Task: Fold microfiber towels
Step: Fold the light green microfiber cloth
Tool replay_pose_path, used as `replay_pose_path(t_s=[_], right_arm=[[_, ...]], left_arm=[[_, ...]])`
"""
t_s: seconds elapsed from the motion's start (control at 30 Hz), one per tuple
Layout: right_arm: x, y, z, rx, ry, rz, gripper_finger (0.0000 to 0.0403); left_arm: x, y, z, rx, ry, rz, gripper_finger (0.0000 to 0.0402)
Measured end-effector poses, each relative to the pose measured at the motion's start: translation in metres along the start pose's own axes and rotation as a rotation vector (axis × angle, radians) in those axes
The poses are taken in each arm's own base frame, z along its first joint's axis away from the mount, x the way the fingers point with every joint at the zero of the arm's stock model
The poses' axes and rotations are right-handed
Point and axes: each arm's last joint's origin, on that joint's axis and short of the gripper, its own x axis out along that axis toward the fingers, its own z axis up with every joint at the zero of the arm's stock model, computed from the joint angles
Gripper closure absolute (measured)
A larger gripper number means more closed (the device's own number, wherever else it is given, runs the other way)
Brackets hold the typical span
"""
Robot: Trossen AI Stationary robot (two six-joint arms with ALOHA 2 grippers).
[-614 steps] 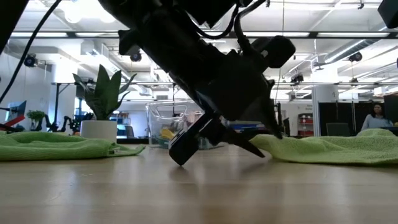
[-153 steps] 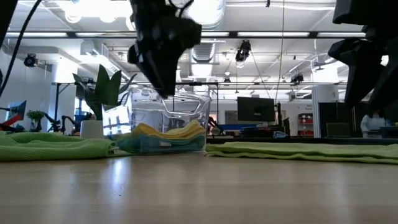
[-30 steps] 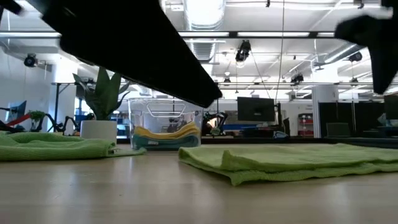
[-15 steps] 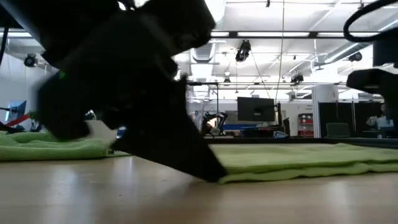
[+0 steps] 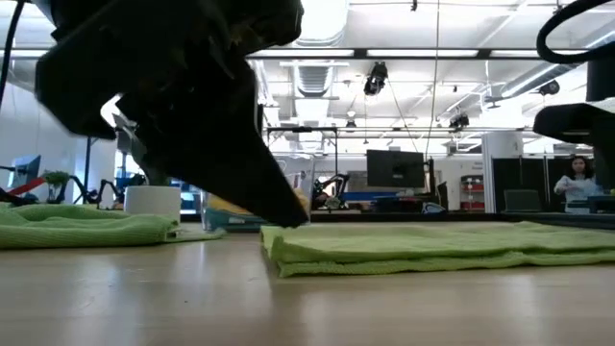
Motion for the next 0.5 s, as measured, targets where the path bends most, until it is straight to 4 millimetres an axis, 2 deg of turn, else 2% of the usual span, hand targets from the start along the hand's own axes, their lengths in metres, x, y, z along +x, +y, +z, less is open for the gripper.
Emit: replay_pose_path(t_s=[0.37, 0.5], right_arm=[[0.013, 0.005, 0.004, -0.082, 0.032, 0.005, 0.0284], [0.01, 0.005, 0.006, -0.077, 0.027, 0.01, 0.0297]], left_arm=[[0.0, 0.001, 0.0, -0.004, -0.003, 0.004, 0.0226], [0.0, 0.001, 0.001, -0.003, -0.004, 0.003, 0.0226]])
